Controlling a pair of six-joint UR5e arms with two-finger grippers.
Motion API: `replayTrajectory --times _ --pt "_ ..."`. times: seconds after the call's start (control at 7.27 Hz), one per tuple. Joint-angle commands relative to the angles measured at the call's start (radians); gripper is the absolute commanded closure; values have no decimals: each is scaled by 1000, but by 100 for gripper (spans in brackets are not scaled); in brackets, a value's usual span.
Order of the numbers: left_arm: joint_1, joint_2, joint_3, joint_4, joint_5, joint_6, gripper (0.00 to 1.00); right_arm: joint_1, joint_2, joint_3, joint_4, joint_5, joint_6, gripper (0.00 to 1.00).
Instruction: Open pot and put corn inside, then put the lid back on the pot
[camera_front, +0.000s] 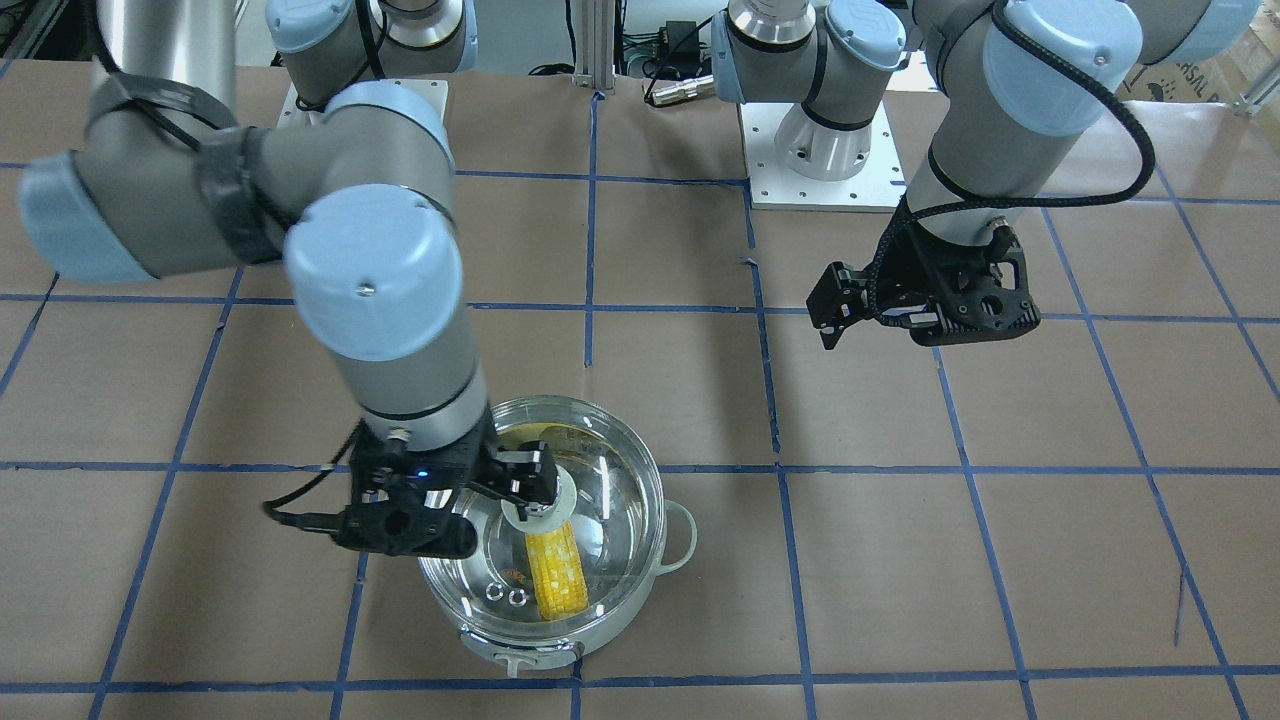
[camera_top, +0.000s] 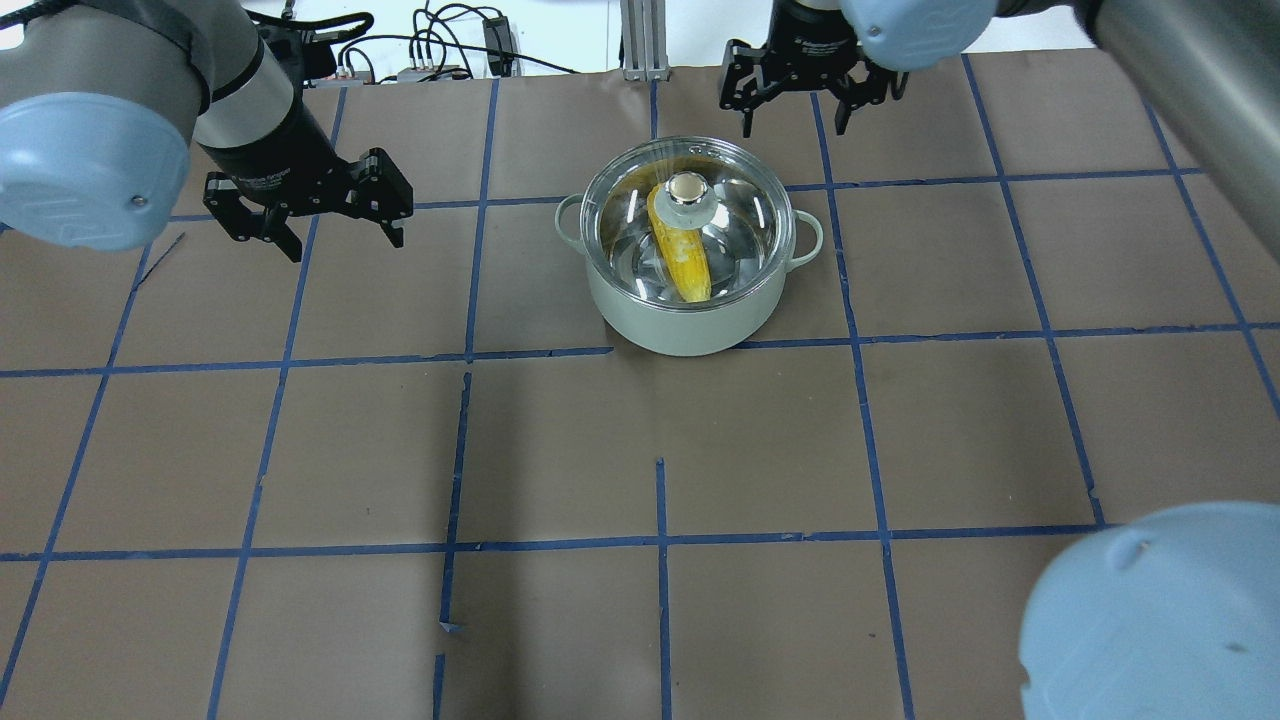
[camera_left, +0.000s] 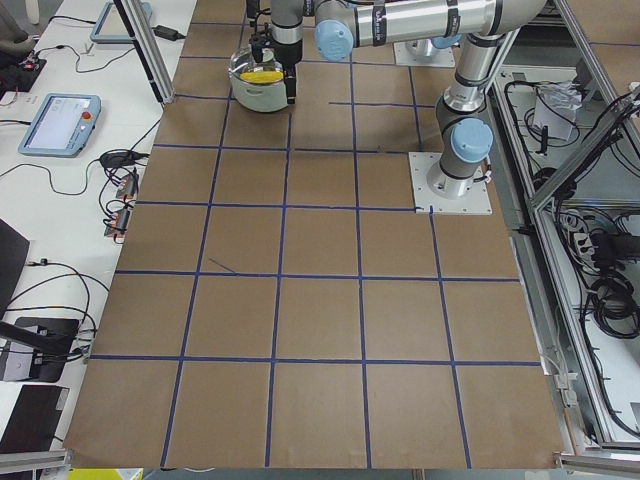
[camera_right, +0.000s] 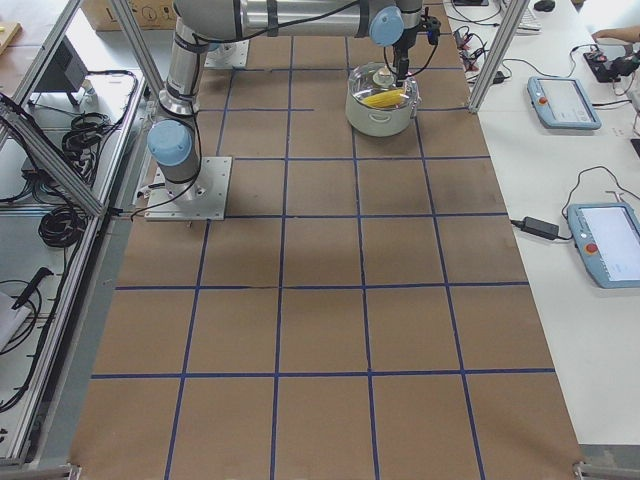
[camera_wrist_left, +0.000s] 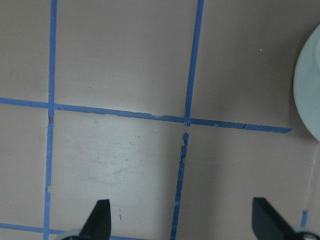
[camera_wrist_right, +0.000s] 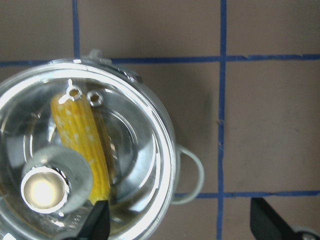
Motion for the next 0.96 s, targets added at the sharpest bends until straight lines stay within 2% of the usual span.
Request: replayTrajectory --times 0.0,0.14,0.41,0.83 --pt "0 2 -9 -1 2 2 0 -36 -196 197 35 -2 -98 0" --pt "0 2 -9 -1 -1 2 0 -76 -260 230 27 -2 -132 0" --pt "0 3 -10 -1 1 2 0 -130 -326 229 122 -2 -215 0" --pt "0 3 -6 1 2 2 0 -122 -329 222 125 -2 -195 0"
